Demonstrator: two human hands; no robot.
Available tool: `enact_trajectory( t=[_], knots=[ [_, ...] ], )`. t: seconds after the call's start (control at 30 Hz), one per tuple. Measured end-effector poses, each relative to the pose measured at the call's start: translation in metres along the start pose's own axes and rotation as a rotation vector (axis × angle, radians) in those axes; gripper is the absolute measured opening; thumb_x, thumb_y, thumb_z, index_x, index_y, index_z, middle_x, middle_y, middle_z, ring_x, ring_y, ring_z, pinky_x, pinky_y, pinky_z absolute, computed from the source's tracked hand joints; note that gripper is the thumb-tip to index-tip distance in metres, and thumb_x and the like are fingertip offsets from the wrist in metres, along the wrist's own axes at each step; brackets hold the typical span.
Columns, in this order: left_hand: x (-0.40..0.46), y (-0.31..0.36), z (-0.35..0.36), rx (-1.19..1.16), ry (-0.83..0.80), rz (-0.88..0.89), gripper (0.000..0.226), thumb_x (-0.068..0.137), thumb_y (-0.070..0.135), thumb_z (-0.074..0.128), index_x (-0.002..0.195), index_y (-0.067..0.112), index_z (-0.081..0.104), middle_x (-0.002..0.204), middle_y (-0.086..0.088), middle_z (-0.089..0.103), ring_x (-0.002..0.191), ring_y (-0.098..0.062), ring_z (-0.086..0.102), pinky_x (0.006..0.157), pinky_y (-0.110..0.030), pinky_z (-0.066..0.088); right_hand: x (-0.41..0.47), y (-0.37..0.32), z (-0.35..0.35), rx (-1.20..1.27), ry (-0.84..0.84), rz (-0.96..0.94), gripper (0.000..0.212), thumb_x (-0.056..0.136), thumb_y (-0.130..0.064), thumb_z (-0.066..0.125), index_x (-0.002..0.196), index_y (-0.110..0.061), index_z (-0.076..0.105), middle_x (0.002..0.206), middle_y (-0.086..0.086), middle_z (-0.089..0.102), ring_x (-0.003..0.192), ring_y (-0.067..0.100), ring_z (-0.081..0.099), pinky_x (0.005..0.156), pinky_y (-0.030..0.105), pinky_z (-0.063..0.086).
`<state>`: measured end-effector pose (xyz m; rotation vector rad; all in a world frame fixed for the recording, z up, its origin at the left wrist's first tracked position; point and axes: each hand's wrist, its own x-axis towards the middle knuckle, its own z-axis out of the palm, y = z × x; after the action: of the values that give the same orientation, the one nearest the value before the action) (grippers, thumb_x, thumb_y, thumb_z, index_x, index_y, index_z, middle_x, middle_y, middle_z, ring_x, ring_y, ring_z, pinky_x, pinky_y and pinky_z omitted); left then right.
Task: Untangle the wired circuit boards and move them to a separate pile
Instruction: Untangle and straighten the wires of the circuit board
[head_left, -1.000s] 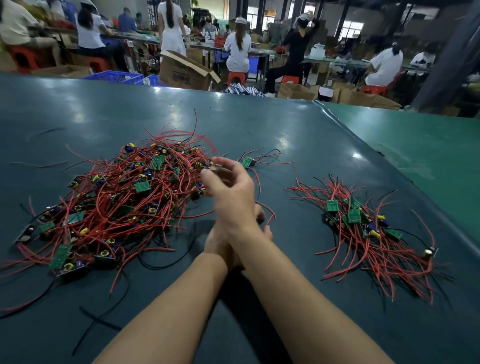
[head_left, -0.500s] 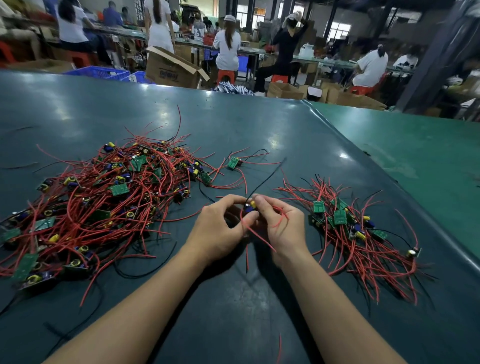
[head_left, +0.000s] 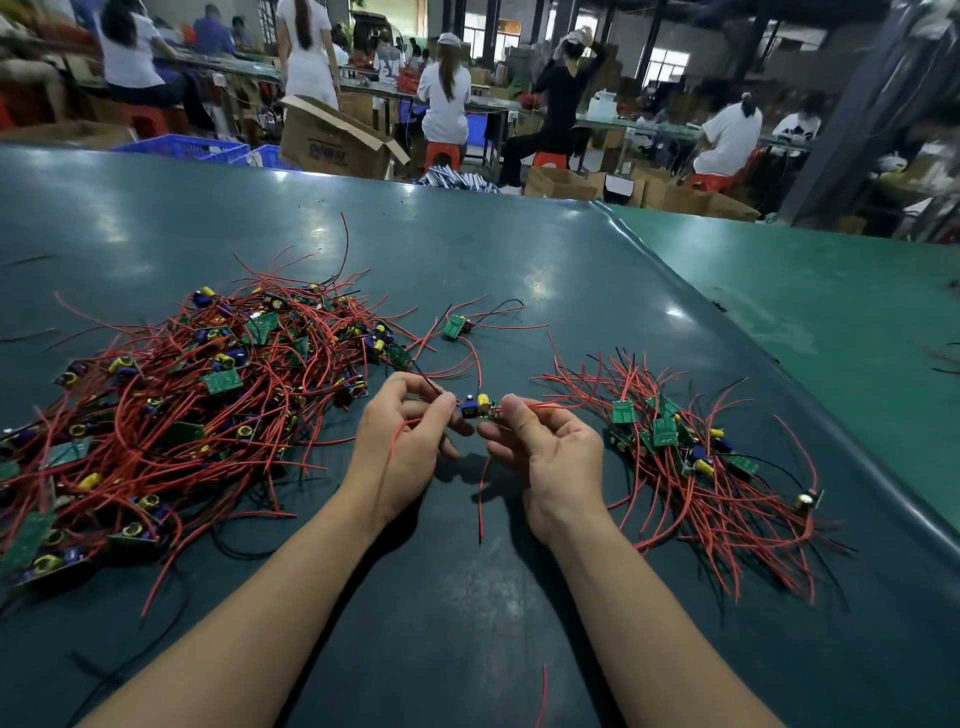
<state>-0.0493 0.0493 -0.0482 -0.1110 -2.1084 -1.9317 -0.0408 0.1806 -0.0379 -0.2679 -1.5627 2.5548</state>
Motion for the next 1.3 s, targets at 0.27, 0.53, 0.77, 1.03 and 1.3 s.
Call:
enact_trajectory(
  t=[0.27,0.53,0.77,1.03,1.3],
  knots=[
    [0.006,0.005,0.001,-0.213,0.025,-0.13,0.025,0.1,0.031,0.053,0.085,0.012,0.044,0.063,-0.012,0.067,0.041,-0.021,0.052,0.045,-0.031,0.041,0.001,-0.006,-0.001,0.086,0.015,0.035,0.017,0.099,-0.01,0.053,0.09,-0.002,0.065,0.068,0.008,0.07,0.056,0.02,0.07,0.045,0.022,0.053],
    [0.005,0.0,0.002,0.068,-0.07,0.069,0.011,0.084,0.011,0.075,0.084,0.02,0.068,0.069,0.005,0.073,0.058,-0.005,0.065,0.059,-0.017,0.05,0.003,-0.002,0.001,0.045,-0.01,0.018,0.004,0.091,-0.004,0.063,0.091,0.0,0.065,0.074,0.008,0.072,0.062,0.019,0.072,0.048,0.022,0.054],
    [0.005,0.003,0.001,-0.035,-0.083,-0.033,0.013,0.085,0.004,0.071,0.089,0.015,0.065,0.068,0.002,0.073,0.046,-0.012,0.058,0.048,-0.02,0.049,0.006,-0.004,-0.003,-0.066,0.099,-0.106,0.011,0.093,-0.011,0.064,0.084,-0.006,0.069,0.07,0.002,0.073,0.061,0.012,0.07,0.043,0.021,0.051],
    [0.002,0.006,-0.001,-0.072,-0.095,-0.026,0.016,0.083,-0.001,0.071,0.091,0.01,0.065,0.075,-0.006,0.073,0.052,-0.012,0.06,0.049,-0.02,0.048,0.012,-0.014,-0.014,0.167,0.122,0.052,0.038,0.101,-0.03,0.049,0.076,-0.008,0.067,0.065,0.005,0.071,0.048,0.009,0.061,0.041,0.017,0.044],
    [-0.002,0.008,-0.006,-0.072,-0.132,-0.038,0.012,0.081,-0.001,0.074,0.089,0.005,0.068,0.074,-0.007,0.075,0.068,-0.012,0.069,0.064,-0.021,0.05,0.012,-0.016,-0.02,0.164,0.246,-0.089,0.016,0.086,-0.016,0.073,0.07,-0.012,0.07,0.065,0.002,0.071,0.049,0.006,0.06,0.041,0.016,0.042]
  ],
)
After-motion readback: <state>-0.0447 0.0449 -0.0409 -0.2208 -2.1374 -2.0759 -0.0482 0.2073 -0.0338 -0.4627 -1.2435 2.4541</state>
